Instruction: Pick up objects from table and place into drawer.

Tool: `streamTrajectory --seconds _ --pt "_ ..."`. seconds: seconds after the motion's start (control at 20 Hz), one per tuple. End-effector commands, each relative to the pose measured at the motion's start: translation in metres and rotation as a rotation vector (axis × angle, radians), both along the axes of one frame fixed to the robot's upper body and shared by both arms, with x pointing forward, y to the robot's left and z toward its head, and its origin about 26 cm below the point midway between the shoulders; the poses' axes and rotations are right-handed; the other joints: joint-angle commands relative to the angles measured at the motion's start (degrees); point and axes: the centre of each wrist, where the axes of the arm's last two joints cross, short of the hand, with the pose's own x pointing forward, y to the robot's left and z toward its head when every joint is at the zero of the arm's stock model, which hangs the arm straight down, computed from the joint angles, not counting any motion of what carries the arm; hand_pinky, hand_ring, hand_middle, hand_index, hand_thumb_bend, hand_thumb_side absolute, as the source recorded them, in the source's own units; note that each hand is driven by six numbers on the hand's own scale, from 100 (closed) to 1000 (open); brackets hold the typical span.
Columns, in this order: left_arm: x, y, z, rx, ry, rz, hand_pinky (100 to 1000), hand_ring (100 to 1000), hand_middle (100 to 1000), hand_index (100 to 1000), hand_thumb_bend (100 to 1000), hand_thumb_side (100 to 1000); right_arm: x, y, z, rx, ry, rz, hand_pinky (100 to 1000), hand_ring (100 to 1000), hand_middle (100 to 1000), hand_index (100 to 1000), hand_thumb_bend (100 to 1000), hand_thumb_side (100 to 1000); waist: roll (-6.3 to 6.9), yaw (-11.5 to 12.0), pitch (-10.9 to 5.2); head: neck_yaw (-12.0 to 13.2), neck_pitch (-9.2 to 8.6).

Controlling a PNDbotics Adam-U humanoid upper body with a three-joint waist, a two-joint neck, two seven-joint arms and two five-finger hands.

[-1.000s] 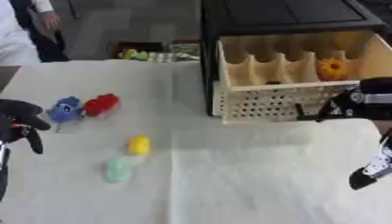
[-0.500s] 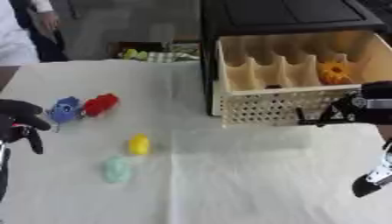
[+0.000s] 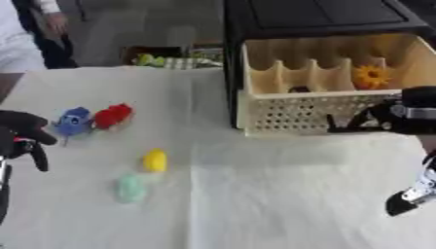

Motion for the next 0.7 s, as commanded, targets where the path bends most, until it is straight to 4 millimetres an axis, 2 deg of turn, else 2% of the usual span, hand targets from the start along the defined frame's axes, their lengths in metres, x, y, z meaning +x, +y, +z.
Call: streamTrajectory --seconds 0.05,0.7 --pt "-0.0016 0.0016 0.0057 0.01 -0.017 0.0 265 520 581 649 100 727 -0.0056 -0.0023 0.0116 -0.025 -0.05 -0.003 100 100 100 889 840 482 -0.14 -0.1 -0.85 0.1 0.12" --pt "-0.002 0.0022 0.0047 0.01 -0.014 0.008 263 522 582 648 100 727 -0.0075 -0.0099 0.0134 0.045 -0.069 0.005 100 100 100 872 870 473 0.1 -0.7 -0.86 0.6 0.42"
